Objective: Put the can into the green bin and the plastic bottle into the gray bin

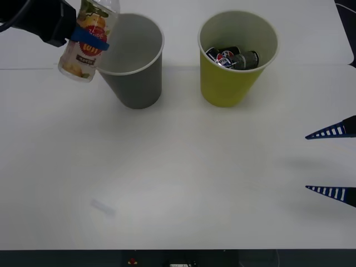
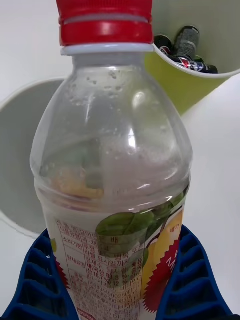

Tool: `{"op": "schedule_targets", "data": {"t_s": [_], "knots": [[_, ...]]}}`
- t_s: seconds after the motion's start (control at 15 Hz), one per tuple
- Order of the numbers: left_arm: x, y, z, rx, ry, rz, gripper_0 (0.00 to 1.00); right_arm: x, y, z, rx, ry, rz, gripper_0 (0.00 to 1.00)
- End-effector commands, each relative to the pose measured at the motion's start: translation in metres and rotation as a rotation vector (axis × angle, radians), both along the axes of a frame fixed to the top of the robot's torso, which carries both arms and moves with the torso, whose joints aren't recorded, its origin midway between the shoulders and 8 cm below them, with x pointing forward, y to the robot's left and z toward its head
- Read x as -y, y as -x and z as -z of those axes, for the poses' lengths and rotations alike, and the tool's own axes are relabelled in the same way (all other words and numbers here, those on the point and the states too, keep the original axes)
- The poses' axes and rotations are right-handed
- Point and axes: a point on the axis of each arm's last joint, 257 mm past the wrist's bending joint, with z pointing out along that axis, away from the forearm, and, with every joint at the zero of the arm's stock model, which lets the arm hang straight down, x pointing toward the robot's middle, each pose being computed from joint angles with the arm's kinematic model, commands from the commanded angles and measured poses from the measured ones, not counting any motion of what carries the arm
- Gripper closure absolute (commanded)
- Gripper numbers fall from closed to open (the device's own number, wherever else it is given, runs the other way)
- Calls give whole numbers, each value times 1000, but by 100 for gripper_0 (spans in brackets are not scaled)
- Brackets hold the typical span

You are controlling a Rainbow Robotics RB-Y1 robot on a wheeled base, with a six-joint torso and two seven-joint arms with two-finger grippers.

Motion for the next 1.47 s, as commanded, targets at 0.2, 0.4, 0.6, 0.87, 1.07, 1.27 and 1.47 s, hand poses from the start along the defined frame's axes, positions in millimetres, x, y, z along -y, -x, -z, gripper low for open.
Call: {"op": "schedule_targets", "data": {"t_s": [0.2, 0.4, 0.6, 0.87, 1.07, 1.27, 1.47], "knots": [[19, -49, -4, 27, -21, -56, 100, 0, 0, 0, 0, 0, 0, 0], [27, -79, -4, 58, -45, -75, 100, 0, 0, 0, 0, 0, 0, 0], [30, -96, -3, 62, -31, -79, 100, 0, 0, 0, 0, 0, 0, 0], [28, -99, -2, 85, -64, -51, 1, 0, 0, 0, 0, 0, 0, 0], [29, -97, -3, 99, -82, -13, 0, 0, 0, 0, 0, 0, 0, 0], [26, -92, -9, 138, -119, 64, 0, 0, 0, 0, 0, 0, 0, 0], [15, -67, -7, 146, -75, 143, 0, 0, 0, 0, 0, 0, 0, 0]]}}
